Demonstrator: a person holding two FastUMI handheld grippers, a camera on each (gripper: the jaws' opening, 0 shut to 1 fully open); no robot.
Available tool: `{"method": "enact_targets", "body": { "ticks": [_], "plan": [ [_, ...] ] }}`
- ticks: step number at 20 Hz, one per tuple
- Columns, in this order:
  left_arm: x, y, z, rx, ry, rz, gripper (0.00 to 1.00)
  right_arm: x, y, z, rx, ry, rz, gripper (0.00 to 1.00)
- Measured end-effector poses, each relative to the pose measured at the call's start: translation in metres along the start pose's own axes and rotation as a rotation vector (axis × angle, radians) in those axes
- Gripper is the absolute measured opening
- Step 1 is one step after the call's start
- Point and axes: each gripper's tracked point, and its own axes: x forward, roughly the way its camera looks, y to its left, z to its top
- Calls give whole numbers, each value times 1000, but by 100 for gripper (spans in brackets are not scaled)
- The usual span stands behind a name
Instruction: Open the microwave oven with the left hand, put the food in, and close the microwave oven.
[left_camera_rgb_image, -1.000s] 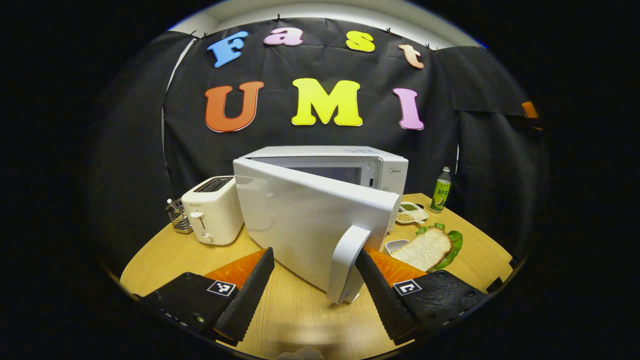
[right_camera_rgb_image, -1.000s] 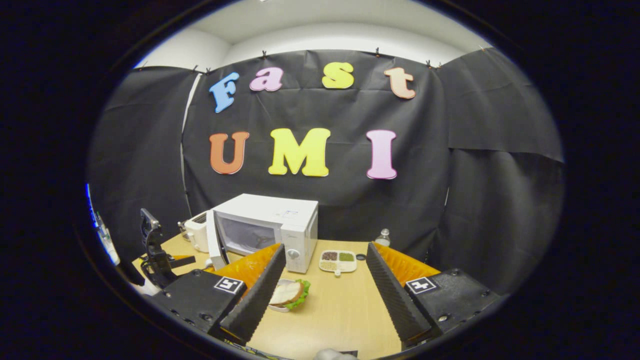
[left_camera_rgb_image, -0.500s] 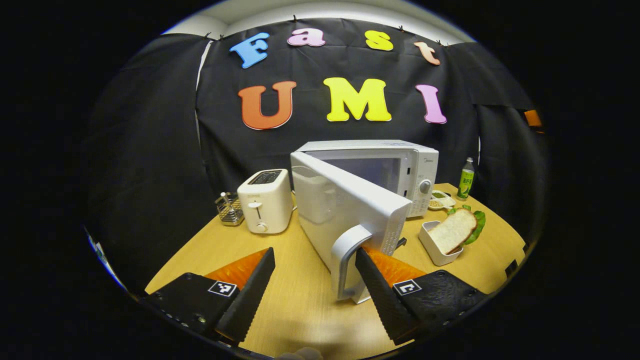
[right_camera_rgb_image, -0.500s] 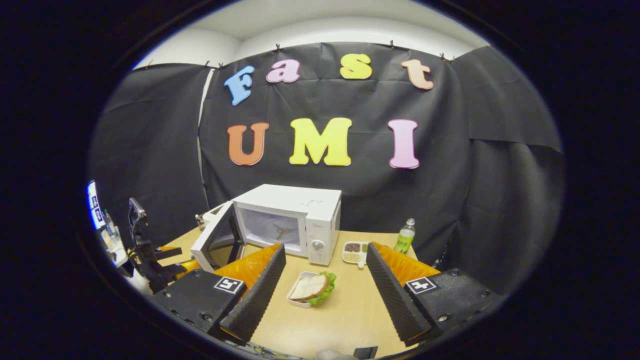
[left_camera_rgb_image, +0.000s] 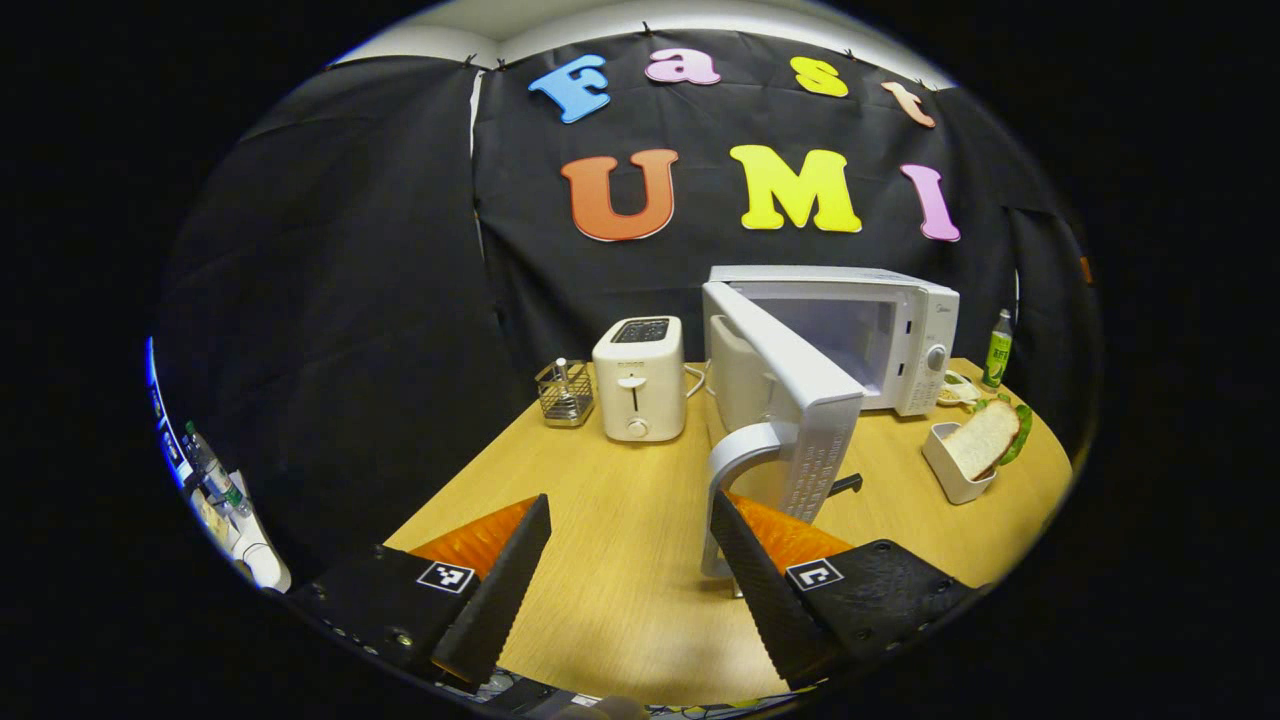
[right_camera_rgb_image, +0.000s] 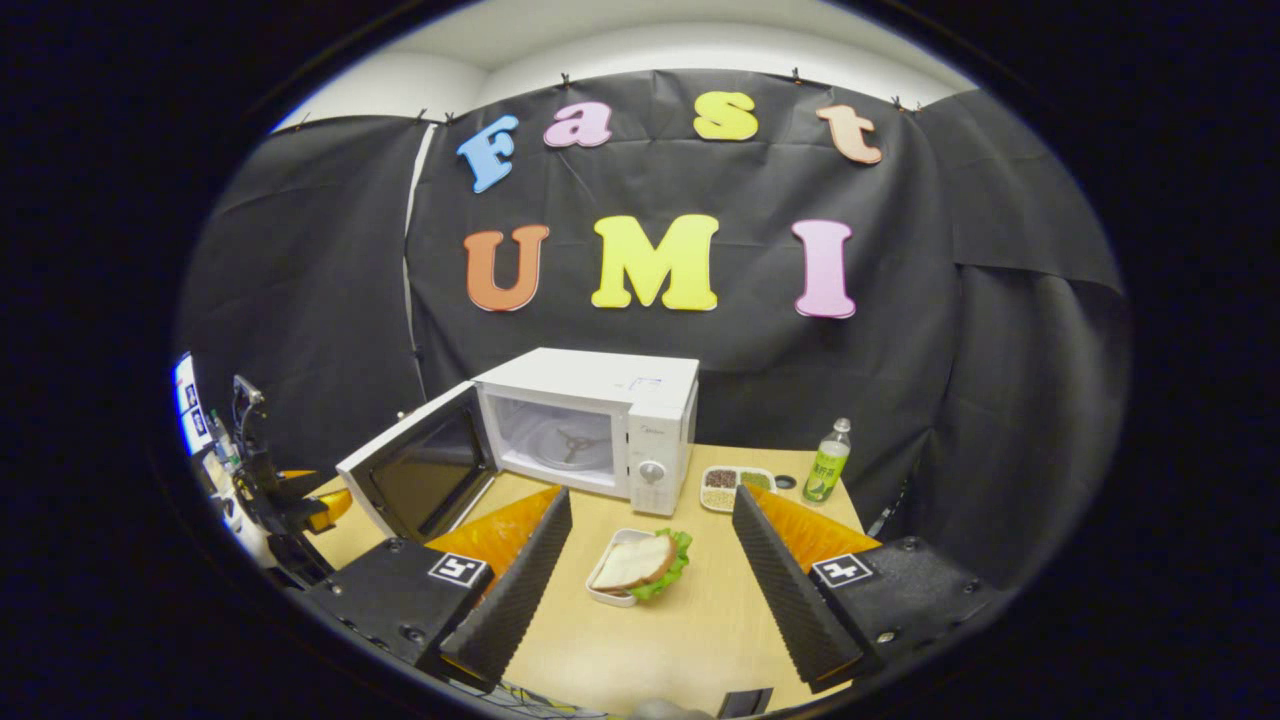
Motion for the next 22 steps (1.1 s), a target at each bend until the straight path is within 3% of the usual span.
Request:
{"method": "enact_targets", "body": {
  "ticks": [3,8,10,15,16,17,20,21,22],
  "plan": [
    [3,31,0,14,4,67,97,8,-5,-10,10,25,-6,96],
    [-6,49,-2,-12,13,99,97,32,-18,-28,13,64,-7,100],
    [-17,45,-2,-21,7,100,97,46,-22,-46,31,108,9,96],
    [-45,13,12,-69,-16,55,97,91,-29,-98,168,258,79,100],
    [-51,6,17,-75,-23,48,97,100,-31,-109,189,295,94,94],
    [-56,-2,23,-76,-25,49,97,109,-31,-119,203,322,110,99],
    [-70,-34,50,-80,-72,41,97,140,-35,-143,252,410,156,98],
    [-73,-45,59,-78,-84,40,97,150,-33,-150,273,441,180,85],
    [-77,-57,68,-75,-96,36,97,159,-29,-156,297,474,212,86]
  ]
}}
